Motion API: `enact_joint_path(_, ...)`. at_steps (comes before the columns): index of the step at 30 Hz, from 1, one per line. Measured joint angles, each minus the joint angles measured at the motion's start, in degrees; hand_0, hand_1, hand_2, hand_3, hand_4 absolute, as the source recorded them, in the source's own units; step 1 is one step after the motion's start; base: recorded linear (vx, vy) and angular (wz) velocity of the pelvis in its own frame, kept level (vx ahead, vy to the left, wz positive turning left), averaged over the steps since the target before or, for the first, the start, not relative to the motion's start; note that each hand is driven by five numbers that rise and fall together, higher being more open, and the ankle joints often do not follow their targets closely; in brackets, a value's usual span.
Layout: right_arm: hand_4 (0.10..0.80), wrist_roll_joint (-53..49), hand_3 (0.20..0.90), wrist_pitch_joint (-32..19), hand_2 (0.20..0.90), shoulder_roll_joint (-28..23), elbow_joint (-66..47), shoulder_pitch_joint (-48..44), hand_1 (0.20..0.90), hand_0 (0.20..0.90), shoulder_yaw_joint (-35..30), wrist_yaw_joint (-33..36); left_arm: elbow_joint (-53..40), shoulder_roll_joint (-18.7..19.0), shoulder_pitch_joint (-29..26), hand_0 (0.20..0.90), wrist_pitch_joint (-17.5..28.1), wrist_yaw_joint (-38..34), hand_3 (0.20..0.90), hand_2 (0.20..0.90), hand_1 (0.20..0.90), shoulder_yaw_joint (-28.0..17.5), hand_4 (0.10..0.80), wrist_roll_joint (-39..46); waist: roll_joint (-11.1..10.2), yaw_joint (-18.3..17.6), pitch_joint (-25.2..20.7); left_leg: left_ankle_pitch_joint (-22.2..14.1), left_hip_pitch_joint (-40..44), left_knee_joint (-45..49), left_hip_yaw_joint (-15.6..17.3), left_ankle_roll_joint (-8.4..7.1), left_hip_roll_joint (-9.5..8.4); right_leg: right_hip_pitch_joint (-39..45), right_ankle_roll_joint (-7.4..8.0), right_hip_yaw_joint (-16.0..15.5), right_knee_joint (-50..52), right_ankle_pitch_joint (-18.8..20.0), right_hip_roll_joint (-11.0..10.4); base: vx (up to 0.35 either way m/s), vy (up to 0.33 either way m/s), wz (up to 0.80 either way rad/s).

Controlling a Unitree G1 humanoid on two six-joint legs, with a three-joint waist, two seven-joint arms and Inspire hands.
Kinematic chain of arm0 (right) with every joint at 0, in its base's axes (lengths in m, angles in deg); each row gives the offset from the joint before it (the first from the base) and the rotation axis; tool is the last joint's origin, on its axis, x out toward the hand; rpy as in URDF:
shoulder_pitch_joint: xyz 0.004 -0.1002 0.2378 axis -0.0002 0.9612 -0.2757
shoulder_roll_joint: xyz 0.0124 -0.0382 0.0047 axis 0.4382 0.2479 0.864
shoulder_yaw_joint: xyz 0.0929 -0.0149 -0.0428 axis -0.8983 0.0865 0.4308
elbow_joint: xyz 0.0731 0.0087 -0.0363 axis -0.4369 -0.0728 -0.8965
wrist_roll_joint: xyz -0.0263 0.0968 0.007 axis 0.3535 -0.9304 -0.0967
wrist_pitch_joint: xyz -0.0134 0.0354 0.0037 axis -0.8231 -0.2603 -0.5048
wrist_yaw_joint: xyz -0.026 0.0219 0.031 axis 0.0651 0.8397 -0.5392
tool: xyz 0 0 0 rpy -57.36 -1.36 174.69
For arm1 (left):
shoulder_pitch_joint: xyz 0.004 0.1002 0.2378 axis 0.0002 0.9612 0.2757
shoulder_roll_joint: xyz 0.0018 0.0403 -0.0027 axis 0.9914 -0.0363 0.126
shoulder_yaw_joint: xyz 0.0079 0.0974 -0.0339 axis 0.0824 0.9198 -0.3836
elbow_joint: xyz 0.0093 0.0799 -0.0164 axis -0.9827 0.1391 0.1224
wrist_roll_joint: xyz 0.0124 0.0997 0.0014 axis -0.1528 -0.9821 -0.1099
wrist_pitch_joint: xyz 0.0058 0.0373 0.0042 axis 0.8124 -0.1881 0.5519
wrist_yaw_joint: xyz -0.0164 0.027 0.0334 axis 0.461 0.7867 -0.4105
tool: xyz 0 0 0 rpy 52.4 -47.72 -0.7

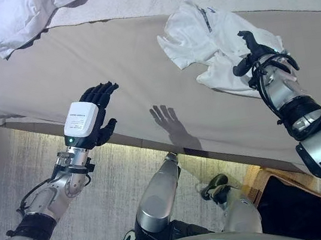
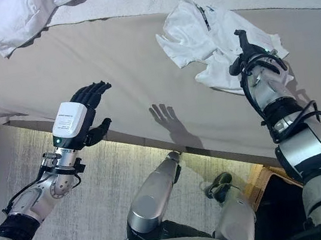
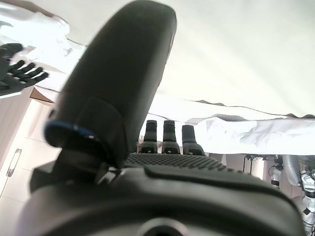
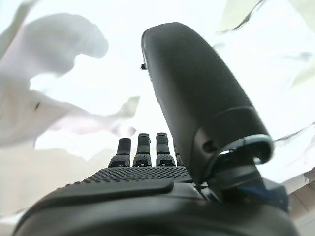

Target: Pick up the clothes from the bed and place them into the basket

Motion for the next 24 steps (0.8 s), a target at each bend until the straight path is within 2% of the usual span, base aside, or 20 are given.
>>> enact_joint_path(1,0.800,0.0,0.900,0.2,0.900,0.0,1.1,-0.8,0.900,0.900,0.7,-0.1,-0.6,0.2,0.0,0.900,0.0,-0.4,0.900,0.900,0.900,0.6,0.800,0.0,0.1,0.3,0.1,-0.4,-1.6,1.6,0.1,0.12,-0.15,-1.3,0.17,0.1,1.3,-0.7,-0.2,-0.083,0.074,0.01)
enact_joint_path(3,0.800,0.4,0.900,1.4,0.900,0.0,3.3,-2.9,0.900,0.900,2.3,-0.5,-2.1,0.5,-0.2,0.900,0.0,-0.9,0.900,0.900,0.900,1.5,0.800,0.1,0.2,0.2,0.1,-0.9,-5.2,4.4,0.1,0.32,-0.32,-5.3,-0.90,0.5,5.3,-2.0,-1.2,-0.084,0.071,0.06)
enact_joint_path(8,0.800,3.7,0.900,2.8,0.900,0.0,8.4,-5.3,0.900,0.900,5.5,-2.1,-4.5,1.0,-0.2,0.900,-0.3,-1.5,0.900,0.900,0.900,4.1,0.800,0.1,0.9,0.6,0.4,-2.4,-12.8,10.8,0.2,0.05,-0.91,-13.4,-2.24,2.0,13.7,-5.1,-2.7,-0.079,0.032,0.02)
enact_joint_path(13,0.800,5.7,0.900,4.8,0.900,-0.1,10.7,-9.9,0.900,0.900,8.0,-4.9,-4.8,1.5,-0.9,0.900,-0.4,-2.1,0.900,0.900,0.900,5.7,0.800,0.5,1.0,0.5,0.4,-3.0,-18.3,14.9,-0.1,-0.59,-0.79,-19.3,-3.62,3.0,19.2,-7.2,-3.2,-0.055,-0.015,0.02)
enact_joint_path(14,0.726,5.5,0.826,5.4,0.836,-0.1,10.7,-10.5,0.836,0.836,8.0,-5.2,-4.9,1.5,-0.9,0.900,-0.4,-2.1,0.900,0.900,0.900,5.7,0.800,0.6,1.1,0.5,0.4,-3.0,-18.8,15.2,-0.3,-0.59,-0.80,-19.9,-3.78,3.0,19.7,-7.3,-3.2,-0.060,-0.020,0.02)
enact_joint_path(15,0.427,5.3,0.527,5.9,0.580,-0.1,10.8,-10.8,0.580,0.580,7.9,-5.4,-5.0,1.5,-1.1,0.900,-0.4,-2.1,0.900,0.900,0.900,5.7,0.800,0.6,1.1,0.5,0.4,-3.0,-19.2,15.6,-0.4,-0.59,-0.77,-20.3,-4.03,3.0,20.3,-7.5,-3.2,-0.059,-0.018,0.05)
enact_joint_path(16,0.309,5.3,0.409,6.4,0.479,-0.1,11.0,-11.2,0.479,0.479,7.9,-5.6,-5.1,1.5,-1.3,0.900,-0.4,-2.1,0.900,0.900,0.900,5.8,0.800,0.8,1.1,0.5,0.4,-3.0,-19.5,15.8,-0.4,-0.59,-0.79,-20.6,-4.22,3.0,20.7,-7.6,-3.5,-0.053,-0.019,0.04)
enact_joint_path(17,0.100,5.1,0.200,6.7,0.300,-0.2,11.0,-11.5,0.300,0.300,7.9,-5.6,-5.3,1.5,-1.3,0.900,-0.4,-2.1,0.900,0.900,0.900,5.8,0.800,1.4,1.1,0.4,0.4,-3.0,-19.6,15.6,-0.4,-0.59,-0.78,-20.8,-4.23,3.0,20.7,-7.6,-3.5,-0.063,-0.027,0.05)
enact_joint_path(24,0.100,3.4,0.200,6.6,0.300,-1.7,12.2,-12.9,0.300,0.300,7.7,-5.4,-8.2,3.3,-1.6,0.900,-1.0,-2.0,0.900,0.900,0.900,5.9,0.800,4.4,1.1,-0.1,0.4,-3.0,-20.6,16.9,-0.3,-0.59,-0.84,-21.6,-4.24,3.3,21.3,-7.6,-3.5,-0.051,-0.009,-0.02)
